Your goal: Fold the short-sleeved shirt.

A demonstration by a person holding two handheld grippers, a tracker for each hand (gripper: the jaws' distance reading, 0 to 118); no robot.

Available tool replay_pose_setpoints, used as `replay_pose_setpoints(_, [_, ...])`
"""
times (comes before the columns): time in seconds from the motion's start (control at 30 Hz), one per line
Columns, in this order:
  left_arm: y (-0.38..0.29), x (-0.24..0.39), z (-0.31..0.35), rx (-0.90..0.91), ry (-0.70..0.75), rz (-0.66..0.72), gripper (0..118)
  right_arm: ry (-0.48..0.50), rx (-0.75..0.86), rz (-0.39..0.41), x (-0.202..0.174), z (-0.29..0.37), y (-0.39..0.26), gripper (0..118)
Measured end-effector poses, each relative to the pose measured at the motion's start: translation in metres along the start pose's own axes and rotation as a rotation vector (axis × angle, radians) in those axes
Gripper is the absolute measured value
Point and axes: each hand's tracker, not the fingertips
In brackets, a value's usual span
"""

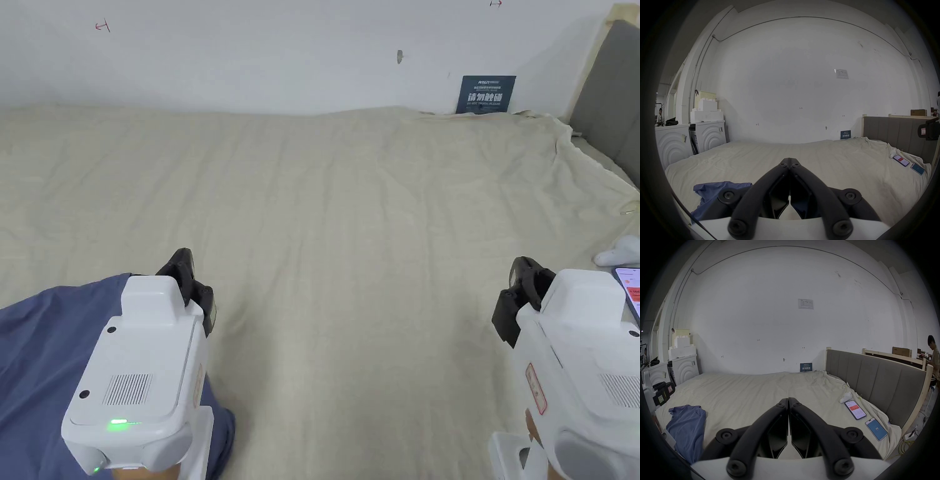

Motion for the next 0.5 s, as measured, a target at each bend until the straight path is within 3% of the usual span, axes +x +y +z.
replay_pose_setpoints(0.27, [0.003, -0.011, 0.006, 0.008, 0.023, -0.006, 0, 0.028, 0.01, 0.017, -0.013, -0.004, 0.004, 0])
replay_pose_setpoints(0.5, [0.002, -0.05, 0.019, 0.011, 0.121, -0.023, 0, 0.132, 0.024, 0.043, -0.055, -0.016, 0.011, 0])
